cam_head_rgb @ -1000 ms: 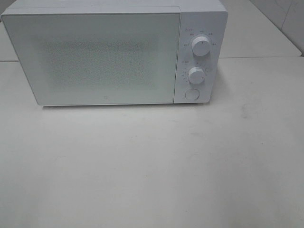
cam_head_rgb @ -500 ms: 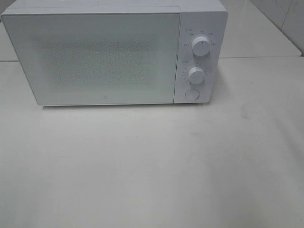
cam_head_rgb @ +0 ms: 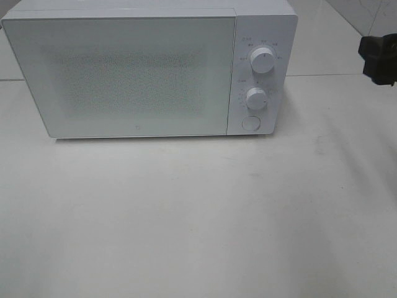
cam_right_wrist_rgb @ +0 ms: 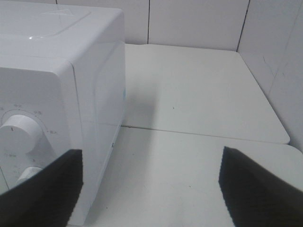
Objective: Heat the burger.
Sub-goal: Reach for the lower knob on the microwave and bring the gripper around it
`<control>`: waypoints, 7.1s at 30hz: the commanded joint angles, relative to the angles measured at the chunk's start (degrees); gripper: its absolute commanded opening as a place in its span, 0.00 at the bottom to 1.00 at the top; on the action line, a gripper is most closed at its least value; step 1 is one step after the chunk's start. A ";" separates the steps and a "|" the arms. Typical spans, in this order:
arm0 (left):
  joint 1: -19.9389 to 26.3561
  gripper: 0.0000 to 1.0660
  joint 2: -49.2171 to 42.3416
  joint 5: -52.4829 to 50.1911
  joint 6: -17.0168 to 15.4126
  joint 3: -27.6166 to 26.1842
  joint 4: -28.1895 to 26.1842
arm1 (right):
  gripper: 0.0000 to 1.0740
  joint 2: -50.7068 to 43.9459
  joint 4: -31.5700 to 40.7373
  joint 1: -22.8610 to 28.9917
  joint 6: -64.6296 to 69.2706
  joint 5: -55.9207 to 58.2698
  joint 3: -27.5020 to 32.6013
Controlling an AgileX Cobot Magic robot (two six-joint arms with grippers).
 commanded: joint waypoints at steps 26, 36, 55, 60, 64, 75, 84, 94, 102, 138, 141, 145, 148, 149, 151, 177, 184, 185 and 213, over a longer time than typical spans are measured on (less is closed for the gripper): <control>-0.29 0.92 -1.43 -0.74 -0.34 0.17 -0.63 | 0.71 20.11 42.86 38.45 -22.63 -40.05 5.50; -0.29 0.92 -1.43 -0.74 -0.34 0.17 -0.63 | 0.71 27.62 51.05 46.12 -22.52 -45.21 2.98; -0.29 0.92 -1.43 -0.74 -0.34 0.17 -0.57 | 0.71 31.91 52.02 46.35 -18.39 -44.81 1.38; -0.29 0.92 -1.43 -0.74 -0.34 0.17 -0.57 | 0.71 31.91 52.02 46.24 -16.67 -44.81 1.38; -0.29 0.92 -1.43 -0.74 -0.34 0.17 -0.57 | 0.71 31.91 52.02 46.24 -16.44 -44.92 1.38; -0.29 0.92 -1.43 -0.74 -0.34 0.17 -0.57 | 0.71 35.70 49.33 42.34 -16.44 -44.58 -2.81; -0.29 0.92 -1.43 -0.74 -0.34 0.17 -0.57 | 0.71 40.57 45.03 36.90 -14.44 -43.49 -9.05; -0.29 0.92 -1.43 -0.74 -0.34 0.17 -0.57 | 0.71 47.10 40.74 33.12 -13.12 -41.20 -15.58; -0.29 0.92 -1.43 -0.74 -0.34 0.17 -0.57 | 0.71 51.28 39.53 31.51 -10.49 -39.30 -19.65; -0.29 0.92 -1.43 -0.74 -0.34 0.17 -0.57 | 0.17 54.20 41.42 31.51 -12.26 -45.61 -22.46; -0.29 0.92 -1.43 -0.74 -0.34 0.17 -0.57 | 0.17 54.20 41.31 31.51 -12.55 -46.29 -22.46; -0.29 0.92 -1.43 -0.74 -0.34 0.17 -0.57 | 0.17 54.20 41.25 31.51 -12.89 -46.47 -22.46; -0.29 0.92 -1.43 -0.74 -0.34 0.17 -0.57 | 0.16 54.20 41.08 31.51 -12.83 -46.58 -22.46; -0.29 0.92 -1.43 -0.74 -0.34 0.17 -0.57 | 0.15 54.20 41.08 31.51 -12.83 -46.75 -22.46; -0.29 0.92 -1.43 -0.74 -0.34 0.17 -0.57 | 0.14 54.20 41.08 31.51 -12.49 -46.93 -22.46; -0.29 0.92 -1.43 -0.74 -0.34 0.17 -0.57 | 0.14 54.20 33.46 31.51 14.84 -50.02 -22.46; -0.29 0.92 -1.43 -0.74 -0.34 0.17 -0.57 | 0.15 54.20 33.46 31.51 23.72 -50.02 -22.46; -0.29 0.92 -1.43 -0.74 -0.34 0.17 -0.57 | 0.15 54.20 33.46 31.51 25.50 -50.02 -22.46; -0.29 0.92 -1.43 -0.74 -0.34 0.17 -0.57 | 0.16 54.20 37.87 31.51 54.72 -50.31 -22.46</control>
